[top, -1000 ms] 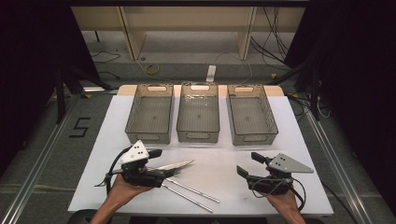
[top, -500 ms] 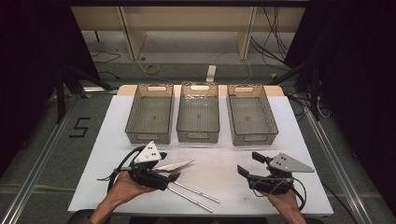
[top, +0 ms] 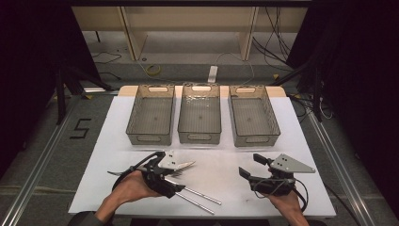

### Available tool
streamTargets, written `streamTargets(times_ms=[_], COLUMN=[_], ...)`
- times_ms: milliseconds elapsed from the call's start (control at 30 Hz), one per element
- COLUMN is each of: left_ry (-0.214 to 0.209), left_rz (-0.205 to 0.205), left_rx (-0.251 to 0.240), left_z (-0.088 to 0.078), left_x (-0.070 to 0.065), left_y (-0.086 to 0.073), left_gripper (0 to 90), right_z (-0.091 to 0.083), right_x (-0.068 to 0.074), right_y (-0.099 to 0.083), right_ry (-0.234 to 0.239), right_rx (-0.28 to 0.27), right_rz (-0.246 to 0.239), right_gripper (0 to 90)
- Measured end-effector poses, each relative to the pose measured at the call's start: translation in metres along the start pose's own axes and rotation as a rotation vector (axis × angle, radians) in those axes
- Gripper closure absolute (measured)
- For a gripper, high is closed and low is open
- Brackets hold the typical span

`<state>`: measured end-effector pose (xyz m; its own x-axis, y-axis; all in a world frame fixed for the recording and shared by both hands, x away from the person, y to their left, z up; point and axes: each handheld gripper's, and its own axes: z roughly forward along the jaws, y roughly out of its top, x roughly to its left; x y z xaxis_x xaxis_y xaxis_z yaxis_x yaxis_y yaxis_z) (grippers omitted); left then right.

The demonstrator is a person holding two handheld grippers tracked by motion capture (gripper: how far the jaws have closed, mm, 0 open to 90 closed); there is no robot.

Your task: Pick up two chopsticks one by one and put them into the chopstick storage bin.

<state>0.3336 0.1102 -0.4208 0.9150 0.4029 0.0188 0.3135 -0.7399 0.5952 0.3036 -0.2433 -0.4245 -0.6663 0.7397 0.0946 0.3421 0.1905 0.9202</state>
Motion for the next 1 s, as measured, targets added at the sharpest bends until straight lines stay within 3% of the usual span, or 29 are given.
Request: streamTargets(times_ms=[133, 633, 1000], left_ry=[-0.026, -0.081, -0.096], left_rz=[0.045, 0.164, 0.202], left_rx=[0.071, 0.239, 0.316], left_z=[0.007, 0.03, 0.041], left_x=[-0.005, -0.013, -0.012], left_y=[-0.001, 0.001, 0.0], left_gripper=[32.0, 52.9, 60.1], right_z=[0.001, 0.003, 0.005], right_x=[0.0, 0.001, 0.001], right_y=[0.0, -0.001, -0.001], right_ry=[0.003, 0.011, 0.02], right_rx=[0.007, 0.028, 0.039], right_rz=[-0.002, -0.005, -0.005], right_gripper=[26.8, 27.0, 27.3])
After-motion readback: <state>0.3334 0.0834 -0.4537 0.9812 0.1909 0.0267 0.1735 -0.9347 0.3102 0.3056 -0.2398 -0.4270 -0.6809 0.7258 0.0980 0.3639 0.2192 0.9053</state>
